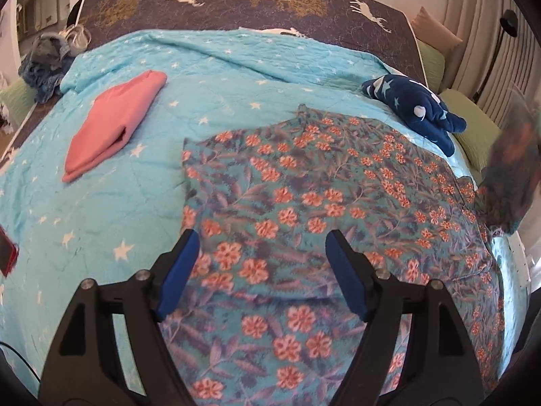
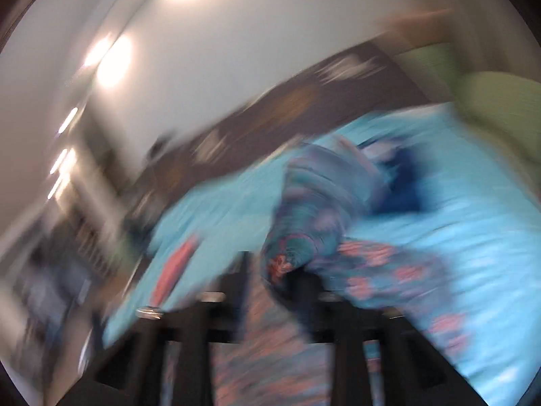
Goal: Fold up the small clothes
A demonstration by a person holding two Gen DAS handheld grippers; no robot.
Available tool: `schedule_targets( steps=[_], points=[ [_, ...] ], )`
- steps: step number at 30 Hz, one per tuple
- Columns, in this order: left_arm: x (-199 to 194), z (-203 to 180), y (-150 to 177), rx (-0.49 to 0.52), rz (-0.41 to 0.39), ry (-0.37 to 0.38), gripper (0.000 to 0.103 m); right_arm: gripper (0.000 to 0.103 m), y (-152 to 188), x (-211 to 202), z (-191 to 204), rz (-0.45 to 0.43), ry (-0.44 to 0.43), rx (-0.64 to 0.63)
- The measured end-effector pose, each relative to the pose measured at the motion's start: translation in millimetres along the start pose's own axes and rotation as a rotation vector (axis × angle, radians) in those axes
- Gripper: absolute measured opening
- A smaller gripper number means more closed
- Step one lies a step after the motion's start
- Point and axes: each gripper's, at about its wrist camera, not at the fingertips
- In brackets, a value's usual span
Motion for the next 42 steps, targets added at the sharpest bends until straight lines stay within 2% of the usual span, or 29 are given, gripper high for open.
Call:
schedule_targets(
  steps=[1, 3, 6, 8, 10, 11, 13, 16, 17, 21, 22, 23, 24, 26, 30, 33, 35, 39, 42],
  points=[
    [0, 3, 3, -0.011, 0.006, 0.005, 0.077, 0.055, 16, 24, 27, 0.122, -0.055, -0.054],
    [-2, 6, 8, -0.019, 0.014, 0.02, 0.077, 0.055, 40, 44, 55, 0.235, -0.102, -0.132],
    [-4, 5, 13, 0.004, 0.022, 0.049, 0.077, 0.056, 58, 38, 58, 0.217, -0.048, -0.185],
    [-3, -1, 13, 0.015, 0.026, 0.072, 0.077, 0.06, 61, 26, 36, 0.21, 0.024, -0.132],
    [-2, -11, 11, 0.012, 0.041, 0.144, 0.077, 0.061, 61, 15, 1, 0.204, 0.092, -0.018],
    [-1, -18, 11, 0.013, 0.056, 0.204, 0.077, 0.061, 63, 9, -12, 0.203, 0.119, 0.03],
    [1, -32, 12, 0.027, 0.086, 0.287, 0.077, 0.061, 64, -3, -33, 0.186, 0.176, 0.08],
    [11, -55, 16, 0.057, 0.148, 0.362, 0.077, 0.061, 71, -20, -52, 0.157, 0.26, 0.112],
    [16, -62, 18, 0.061, 0.165, 0.37, 0.071, 0.061, 74, -24, -60, 0.15, 0.267, 0.14],
    [41, -88, 19, 0.1, 0.223, 0.351, 0.03, 0.062, 81, -41, -80, 0.125, 0.266, 0.24],
    [44, -92, 16, 0.104, 0.224, 0.34, 0.023, 0.062, 82, -42, -83, 0.12, 0.271, 0.255],
    [45, -94, 13, 0.104, 0.227, 0.335, 0.005, 0.062, 82, -42, -86, 0.115, 0.273, 0.271],
    [44, -96, 10, 0.095, 0.231, 0.347, 0.006, 0.062, 83, -42, -87, 0.111, 0.27, 0.28],
    [31, -95, 1, 0.078, 0.184, 0.367, 0.006, 0.062, 82, -44, -88, 0.106, 0.263, 0.285],
    [-17, -95, -32, 0.11, 0.006, 0.361, 0.006, 0.065, 81, -45, -87, 0.107, 0.292, 0.253],
    [-49, -87, -57, 0.143, -0.101, 0.318, 0.006, 0.065, 81, -43, -90, 0.114, 0.309, 0.265],
    [-60, -71, -69, 0.153, -0.155, 0.26, 0.006, 0.066, 83, -41, -88, 0.124, 0.299, 0.261],
    [-51, -31, -74, 0.122, -0.152, 0.15, 0.006, 0.068, 87, -30, -77, 0.168, 0.306, 0.193],
    [-32, 3, -66, 0.019, -0.081, 0.141, 0.006, 0.068, 90, -18, -71, 0.203, 0.329, 0.159]
  ],
)
Point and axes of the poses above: each gripper's, at about its wrist camera, not at the fingertips, and x roughly the way its jaws point, z to its left, y to its underside, and after that the axes turned 1 degree about -y, right-handed
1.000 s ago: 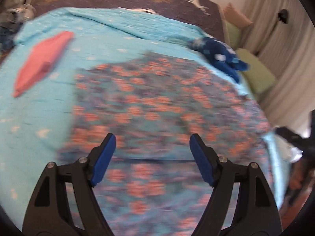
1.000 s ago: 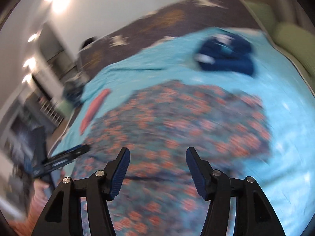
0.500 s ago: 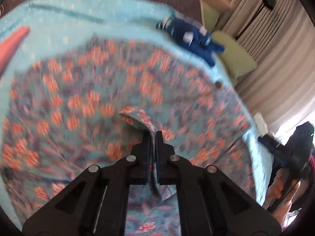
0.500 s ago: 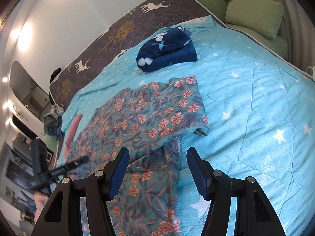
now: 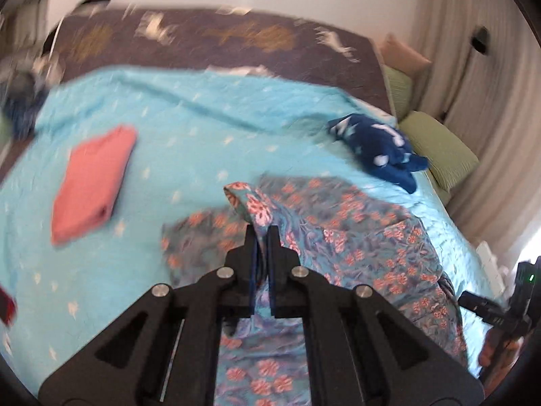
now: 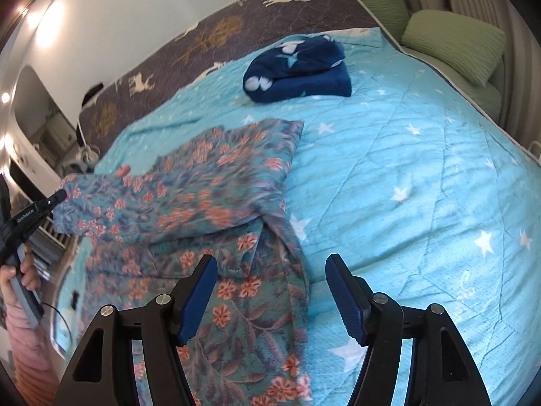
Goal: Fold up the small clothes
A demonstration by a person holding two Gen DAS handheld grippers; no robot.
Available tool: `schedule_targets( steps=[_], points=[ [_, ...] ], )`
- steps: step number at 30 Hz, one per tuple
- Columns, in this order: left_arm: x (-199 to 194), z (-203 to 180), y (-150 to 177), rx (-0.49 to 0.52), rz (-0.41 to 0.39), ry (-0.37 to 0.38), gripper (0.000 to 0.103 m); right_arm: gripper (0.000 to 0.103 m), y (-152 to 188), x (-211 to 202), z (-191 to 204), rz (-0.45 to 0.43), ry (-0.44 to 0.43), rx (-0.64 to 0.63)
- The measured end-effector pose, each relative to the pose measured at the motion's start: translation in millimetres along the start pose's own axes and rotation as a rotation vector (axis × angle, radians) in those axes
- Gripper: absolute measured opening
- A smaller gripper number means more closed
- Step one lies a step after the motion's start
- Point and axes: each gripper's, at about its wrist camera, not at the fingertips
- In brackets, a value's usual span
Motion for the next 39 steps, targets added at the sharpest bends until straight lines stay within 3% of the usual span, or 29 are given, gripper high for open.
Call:
schedule_targets(
  steps=[6, 16, 17, 20, 21, 22, 25, 34, 39],
  points=[
    [7, 9, 13, -0.017, 0.034, -0.01, 0.006, 0.068, -1, 21, 20, 0.027, 0.154, -0.075],
    [9, 10, 4, 0.029, 0.036, -0.033, 0.008, 0.068, -6, 25, 18, 0.02, 0.159, -0.055],
    [11, 12, 5, 0.031, 0.039, -0.052, 0.014, 0.068, -6, 26, 18, 0.022, 0.156, -0.05],
    [24, 27, 16, 0.027, 0.067, -0.214, 0.052, 0.068, -4, 25, 15, 0.023, 0.146, -0.034],
    [30, 33, 22, 0.009, 0.085, -0.265, 0.055, 0.068, -4, 23, 13, 0.022, 0.14, -0.026],
    [38, 41, 30, -0.013, 0.125, -0.292, 0.055, 0.068, -3, 22, 12, 0.02, 0.136, -0.02],
    [48, 50, 45, -0.057, 0.186, -0.256, 0.055, 0.068, -3, 18, 7, 0.017, 0.131, -0.004],
    [65, 43, 61, 0.033, 0.205, -0.343, 0.06, 0.069, -19, 21, 17, 0.003, 0.075, -0.027],
    [57, 53, 62, 0.005, 0.198, -0.316, 0.063, 0.069, -29, 38, 9, 0.036, 0.039, 0.032]
  ],
)
Point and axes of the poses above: each gripper's, at about its wrist camera, not at the fingertips, and x roughly the way its jaws point, z to its left, y to its underside, and after that the axes turned 1 degree about -y, right-handed
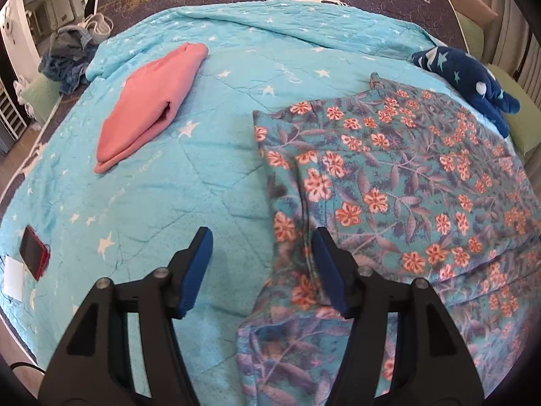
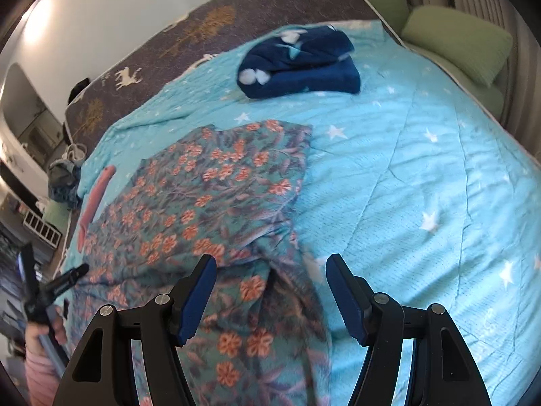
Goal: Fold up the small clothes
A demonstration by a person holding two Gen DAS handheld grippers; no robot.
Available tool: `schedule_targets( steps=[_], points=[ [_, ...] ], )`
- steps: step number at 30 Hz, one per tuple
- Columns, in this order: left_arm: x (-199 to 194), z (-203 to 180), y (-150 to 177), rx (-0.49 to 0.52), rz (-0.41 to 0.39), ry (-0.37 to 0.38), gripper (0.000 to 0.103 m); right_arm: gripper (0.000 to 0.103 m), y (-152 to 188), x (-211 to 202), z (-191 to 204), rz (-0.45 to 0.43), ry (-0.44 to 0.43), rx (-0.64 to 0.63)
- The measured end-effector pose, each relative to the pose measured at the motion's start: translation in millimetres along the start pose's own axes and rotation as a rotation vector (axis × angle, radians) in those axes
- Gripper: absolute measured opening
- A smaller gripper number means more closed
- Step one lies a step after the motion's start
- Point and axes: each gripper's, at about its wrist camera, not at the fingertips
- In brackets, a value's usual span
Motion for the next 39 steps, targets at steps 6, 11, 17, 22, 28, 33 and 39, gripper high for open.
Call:
schedule_targets(
  steps=[6, 11, 17, 22, 28, 33, 39],
  points=[
    [-6, 6, -27, -0.038, -0.029, 0.074, 0.066, 0.074, -36, 10, -14, 0.018, -0.131, 0.018],
    [26, 2, -50, -0.024, 0.017, 0.098, 0.076, 0.076, -80, 42, -38, 0.061, -0.162, 0.082],
    [57, 9, -63, -0.101, 0.041, 0.188, 0.046, 0.076, -96, 80, -46, 0.104, -0.257, 0.156],
    [54, 3, -80, -0.138, 0.004, 0.149, 0.004, 0.005, -104, 88, -24, 0.066, -0.234, 0.079],
    [39, -7, -95, -0.064, -0.122, 0.016, 0.004, 0.005, -118, 57, -9, -0.082, -0.186, -0.006],
    [73, 11, -72, -0.061, -0.029, -0.11, 0.002, 0.015, -107, 97, -45, 0.064, -0.059, 0.039],
    [19, 45, -55, -0.155, -0.1, 0.024, 0.011, 0.045, -86, 37, -72, -0.013, -0.127, 0.153]
  ],
)
Point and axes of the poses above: each gripper's, at about its wrist camera, not at the fingertips, and x roughly the way its jaws point, z to its left, y to its underside, and after that the axes turned 1 degree about -y, right-handed
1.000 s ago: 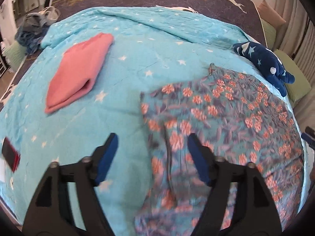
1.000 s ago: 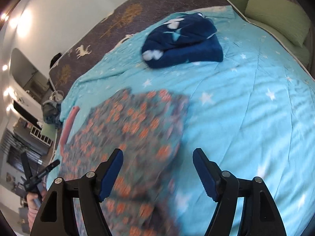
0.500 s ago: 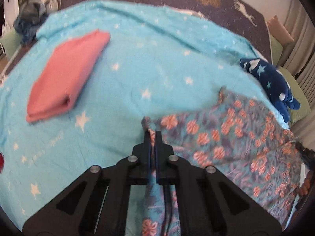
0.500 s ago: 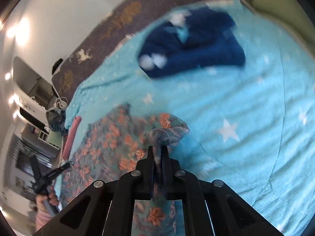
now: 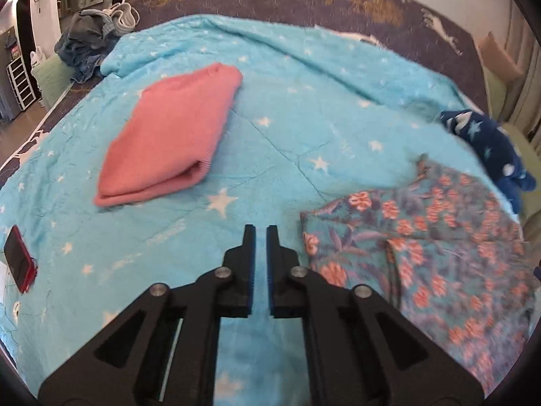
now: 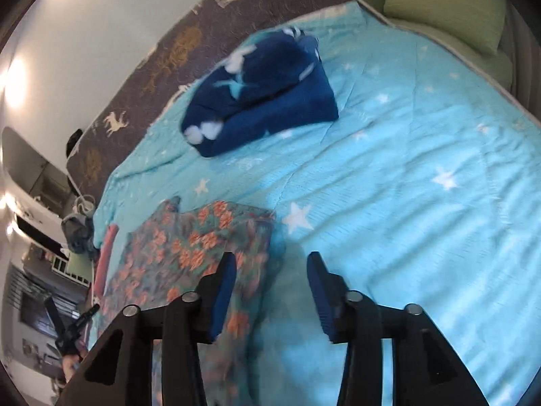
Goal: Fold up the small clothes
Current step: 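Pinch and straighten the folded edge with the left tool while the right tool tugs the hem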
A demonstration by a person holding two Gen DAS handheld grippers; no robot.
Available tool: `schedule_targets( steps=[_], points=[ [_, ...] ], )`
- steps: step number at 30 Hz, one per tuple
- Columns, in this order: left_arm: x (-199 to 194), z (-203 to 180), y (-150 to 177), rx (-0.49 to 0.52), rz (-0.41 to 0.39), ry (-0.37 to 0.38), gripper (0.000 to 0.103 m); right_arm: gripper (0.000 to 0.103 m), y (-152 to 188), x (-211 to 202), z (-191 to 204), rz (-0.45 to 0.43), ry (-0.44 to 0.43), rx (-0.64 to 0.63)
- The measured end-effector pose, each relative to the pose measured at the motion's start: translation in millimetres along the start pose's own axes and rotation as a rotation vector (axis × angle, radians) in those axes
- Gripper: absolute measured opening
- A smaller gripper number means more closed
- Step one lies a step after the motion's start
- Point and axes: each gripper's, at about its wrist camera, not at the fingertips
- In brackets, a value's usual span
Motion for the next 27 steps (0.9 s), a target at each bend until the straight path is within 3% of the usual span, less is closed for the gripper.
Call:
schedule_targets(
  steps=[4, 6, 9, 13, 15, 16, 17, 18, 21, 24, 27],
  points=[
    [-34, -1, 12, 0.005, -0.011, 0.139, 0.026, 0.045, 25, -32, 21, 0.044, -0.01, -0.123],
    [-45, -15, 26, 0.054, 0.005, 0.212, 0.035, 0.047, 49, -42, 36, 0.068, -0.004, -0.199],
    [-46, -41, 46, 0.135, 0.058, 0.273, 0.054, 0.05, 79, -40, 52, 0.092, 0.066, -0.296],
    [-20, -76, 61, 0.21, 0.146, 0.24, 0.052, 0.05, 100, -27, 53, 0.124, 0.146, -0.326],
    [-13, -82, 63, 0.2, 0.143, 0.235, 0.016, 0.049, 102, -20, 54, 0.104, 0.171, -0.325],
    [-14, -82, 61, 0.174, 0.148, 0.259, 0.015, 0.046, 102, -19, 55, 0.086, 0.194, -0.332],
    [-18, -78, 57, 0.138, 0.143, 0.268, 0.013, 0.018, 102, -18, 56, 0.071, 0.23, -0.331],
    [-25, -72, 55, 0.107, 0.126, 0.289, 0.012, 0.005, 100, -18, 54, 0.063, 0.252, -0.318],
    [-32, -56, 58, 0.095, 0.097, 0.268, 0.013, 0.005, 91, -27, 30, 0.063, 0.172, -0.157],
    [-20, -46, 72, 0.06, 0.14, 0.308, 0.015, 0.006, 93, -26, 9, 0.095, 0.094, -0.069],
    [-30, -45, 77, 0.061, 0.097, 0.3, 0.019, 0.015, 95, -34, 9, 0.096, 0.073, -0.05]
  ],
)
Point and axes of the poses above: each gripper's, at about its wrist camera, not at the fingertips, and x roughly the way its jaws point, z to its left, y to its underside, and after that the axes turned 1 degree about -y, right-handed
